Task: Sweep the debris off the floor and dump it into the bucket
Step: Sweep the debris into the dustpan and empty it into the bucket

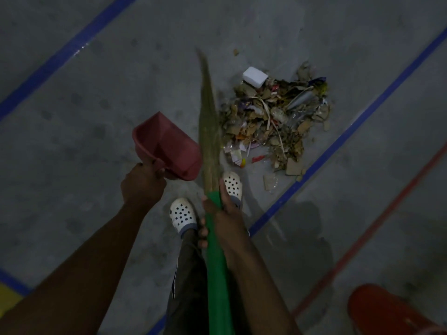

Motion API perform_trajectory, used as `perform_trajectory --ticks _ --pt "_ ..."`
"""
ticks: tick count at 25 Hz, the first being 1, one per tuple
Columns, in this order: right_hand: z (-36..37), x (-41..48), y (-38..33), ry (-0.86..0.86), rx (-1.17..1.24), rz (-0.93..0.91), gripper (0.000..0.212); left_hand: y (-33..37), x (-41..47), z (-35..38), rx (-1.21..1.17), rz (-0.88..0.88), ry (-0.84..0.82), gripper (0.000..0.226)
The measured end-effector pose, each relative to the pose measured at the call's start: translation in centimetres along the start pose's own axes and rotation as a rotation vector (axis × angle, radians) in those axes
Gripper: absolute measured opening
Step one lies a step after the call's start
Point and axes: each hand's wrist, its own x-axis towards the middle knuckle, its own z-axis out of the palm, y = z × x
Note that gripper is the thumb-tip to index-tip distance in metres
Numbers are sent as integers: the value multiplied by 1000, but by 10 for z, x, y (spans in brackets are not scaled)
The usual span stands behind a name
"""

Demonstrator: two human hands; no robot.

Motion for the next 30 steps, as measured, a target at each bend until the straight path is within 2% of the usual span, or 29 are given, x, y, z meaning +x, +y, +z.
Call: perform_trajectory --ticks 4,7,9,11,13,15,18,21,24,26,30 --pt "-17 52 -7 67 -207 41 71 -2 -17 7 31 -40 -35 44" --pt "-49 83 0 181 -377 60 69 -13 -32 12 48 -60 -64 41" --pt "-62 68 34 273 -471 55 59 -21 -39 17 68 -75 -73 38" --pt "-66 34 78 251 -397 112 45 -28 -46 23 77 -73 -80 39" --pt "-65 10 106 129 -206 238 56 -32 -52 29 91 -50 -90 41" --pt "-61 9 107 55 -192 249 56 -35 -58 31 105 -42 -100 42" --pt "-68 27 85 160 -284 279 36 -36 -74 26 103 -42 -100 41" --pt "-83 13 71 249 -236 250 39 -37 -96 14 85 -34 -117 39" --pt "-83 -32 60 145 -83 153 44 -36 -121 -4 88 -39 -143 39" --pt "-82 -57 44 99 -57 82 61 -28 -138 -18 59 -5 -144 38" --pt "-83 -86 16 123 -24 -35 67 -6 -146 -45 100 -8 -182 38"
